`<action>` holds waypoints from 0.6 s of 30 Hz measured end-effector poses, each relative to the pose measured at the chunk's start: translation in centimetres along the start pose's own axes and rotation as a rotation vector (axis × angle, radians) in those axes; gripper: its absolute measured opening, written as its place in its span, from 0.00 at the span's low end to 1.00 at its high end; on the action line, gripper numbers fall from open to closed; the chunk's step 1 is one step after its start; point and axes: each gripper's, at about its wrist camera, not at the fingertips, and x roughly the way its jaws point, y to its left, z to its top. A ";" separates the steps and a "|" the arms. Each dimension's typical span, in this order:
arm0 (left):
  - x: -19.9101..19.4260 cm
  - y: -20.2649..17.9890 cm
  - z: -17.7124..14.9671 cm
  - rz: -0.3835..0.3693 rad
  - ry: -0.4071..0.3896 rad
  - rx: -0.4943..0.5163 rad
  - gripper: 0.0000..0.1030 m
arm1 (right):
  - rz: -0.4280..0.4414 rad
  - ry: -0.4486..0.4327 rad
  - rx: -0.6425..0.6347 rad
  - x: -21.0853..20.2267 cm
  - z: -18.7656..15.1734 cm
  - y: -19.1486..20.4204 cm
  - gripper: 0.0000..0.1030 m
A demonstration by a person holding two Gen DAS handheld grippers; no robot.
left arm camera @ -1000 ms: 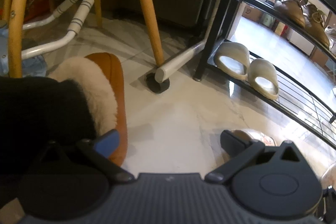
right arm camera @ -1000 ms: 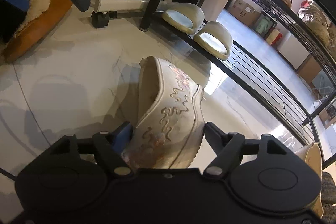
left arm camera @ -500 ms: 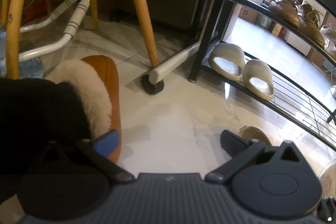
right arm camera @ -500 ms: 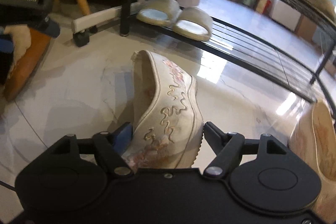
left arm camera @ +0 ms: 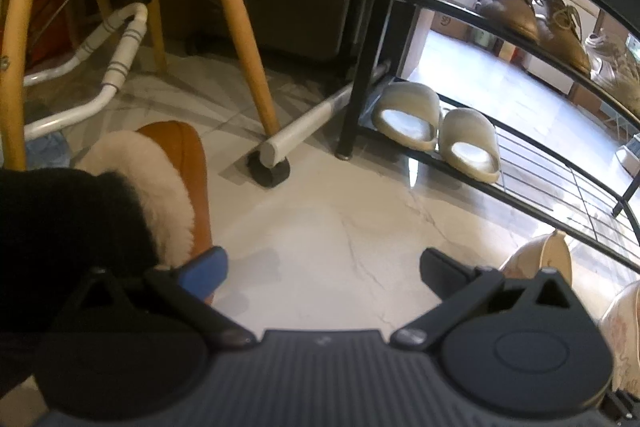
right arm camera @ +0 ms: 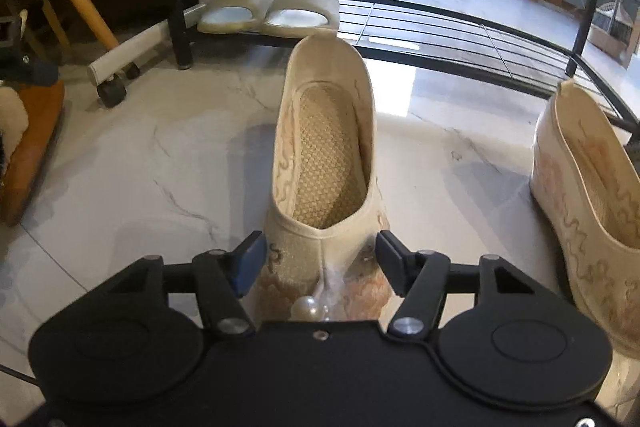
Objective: Organize scattered shoes
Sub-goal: 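Lift and turn the shoe upright, lower it beside the first shoe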
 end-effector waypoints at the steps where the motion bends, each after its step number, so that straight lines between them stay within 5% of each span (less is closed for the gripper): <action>1: 0.0 0.0 0.0 0.001 0.001 0.000 0.99 | 0.000 -0.011 0.002 -0.1 0.2 -0.1 0.86; 2: 0.1 0.0 -0.1 0.002 0.003 0.001 0.99 | -0.001 -0.024 0.004 -0.1 0.5 -0.1 0.98; 3: 0.1 0.0 -0.1 0.002 0.005 0.002 0.99 | -0.002 -0.036 0.006 -0.2 0.8 -0.2 0.99; 18: 0.7 -0.1 -0.3 0.003 0.022 -0.003 0.99 | -0.074 0.038 -0.094 5.1 4.4 1.4 1.00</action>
